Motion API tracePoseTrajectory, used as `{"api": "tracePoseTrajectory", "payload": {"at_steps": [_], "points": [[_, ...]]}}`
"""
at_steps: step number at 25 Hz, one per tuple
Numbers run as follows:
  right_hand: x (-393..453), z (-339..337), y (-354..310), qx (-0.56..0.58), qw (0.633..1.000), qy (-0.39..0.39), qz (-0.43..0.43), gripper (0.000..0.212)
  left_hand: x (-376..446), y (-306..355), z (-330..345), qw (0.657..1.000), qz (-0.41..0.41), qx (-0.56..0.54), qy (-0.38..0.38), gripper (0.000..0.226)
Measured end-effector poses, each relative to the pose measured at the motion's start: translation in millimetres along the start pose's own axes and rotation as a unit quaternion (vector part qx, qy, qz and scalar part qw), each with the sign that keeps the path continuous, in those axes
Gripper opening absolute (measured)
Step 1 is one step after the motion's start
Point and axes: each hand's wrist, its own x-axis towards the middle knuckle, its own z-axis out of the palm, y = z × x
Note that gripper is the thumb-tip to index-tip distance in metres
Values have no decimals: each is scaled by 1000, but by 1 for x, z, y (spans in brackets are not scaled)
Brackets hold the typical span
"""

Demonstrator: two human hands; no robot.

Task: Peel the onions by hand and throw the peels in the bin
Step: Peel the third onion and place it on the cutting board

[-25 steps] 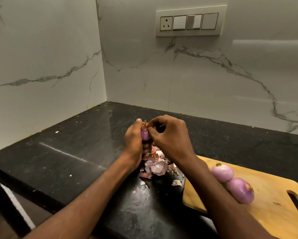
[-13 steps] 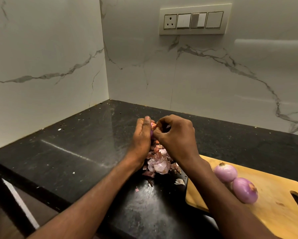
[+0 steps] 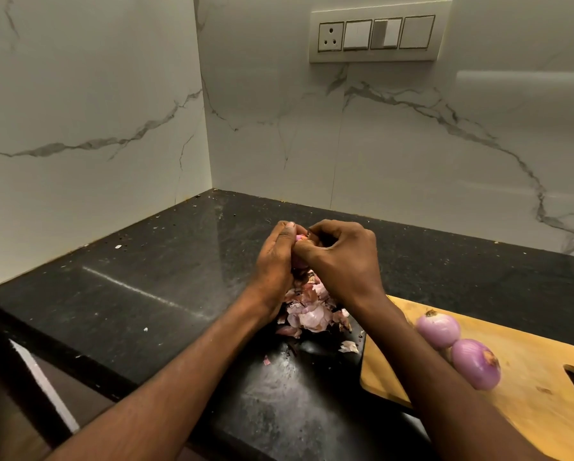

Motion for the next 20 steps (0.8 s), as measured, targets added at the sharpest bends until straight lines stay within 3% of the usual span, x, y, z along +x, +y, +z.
{"api": "tracePoseTrajectory", "payload": {"at_steps": [8,11,15,20], "points": [[7,-4,3,120,990,-5,69,14,3,5,-4,989,-60,-130,36,37],[4,-4,1,79,996,-31,3,15,5,2,-8,991,-61,-114,35,40],[-1,-1,-2,-26,996,-8,-87,15,8,-2,-10,995,-48,-78,40,41],[0,5,0,-57,995,12,-82,8,12,-8,-12,997,-22,-54,44,37]]}}
